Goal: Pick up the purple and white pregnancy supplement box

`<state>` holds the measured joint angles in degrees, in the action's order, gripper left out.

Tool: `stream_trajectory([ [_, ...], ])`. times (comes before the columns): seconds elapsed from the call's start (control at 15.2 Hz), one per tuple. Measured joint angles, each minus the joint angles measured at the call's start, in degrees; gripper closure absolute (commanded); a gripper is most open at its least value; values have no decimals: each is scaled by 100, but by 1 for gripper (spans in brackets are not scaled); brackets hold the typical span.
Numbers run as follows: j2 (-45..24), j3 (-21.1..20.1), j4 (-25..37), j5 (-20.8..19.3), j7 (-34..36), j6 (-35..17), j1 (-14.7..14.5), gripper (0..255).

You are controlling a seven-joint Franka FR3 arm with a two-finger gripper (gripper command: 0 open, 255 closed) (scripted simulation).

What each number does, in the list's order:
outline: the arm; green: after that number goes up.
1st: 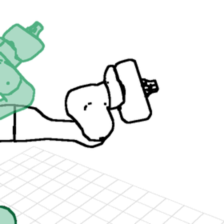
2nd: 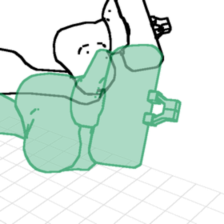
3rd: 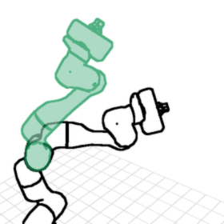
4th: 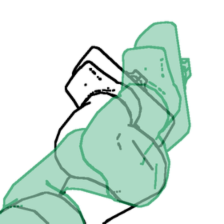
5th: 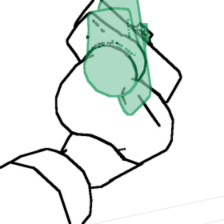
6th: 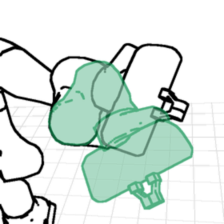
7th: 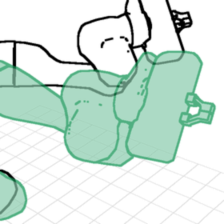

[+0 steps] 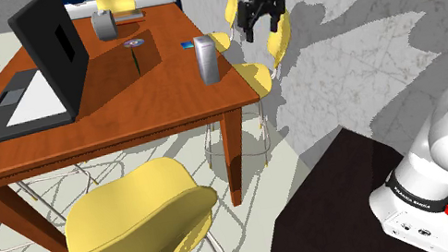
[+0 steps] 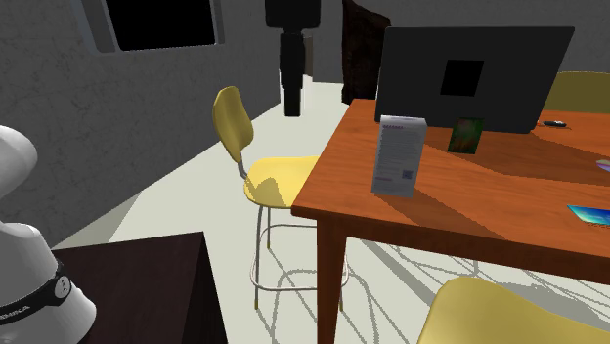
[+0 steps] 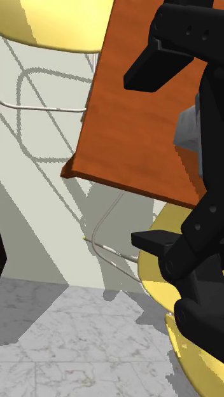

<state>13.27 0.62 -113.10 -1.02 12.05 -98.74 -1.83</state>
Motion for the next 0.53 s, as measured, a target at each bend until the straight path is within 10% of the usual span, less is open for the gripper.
stream_trajectory([
  [0.53,-1858,-56,1935,8,251,65,-35,0],
])
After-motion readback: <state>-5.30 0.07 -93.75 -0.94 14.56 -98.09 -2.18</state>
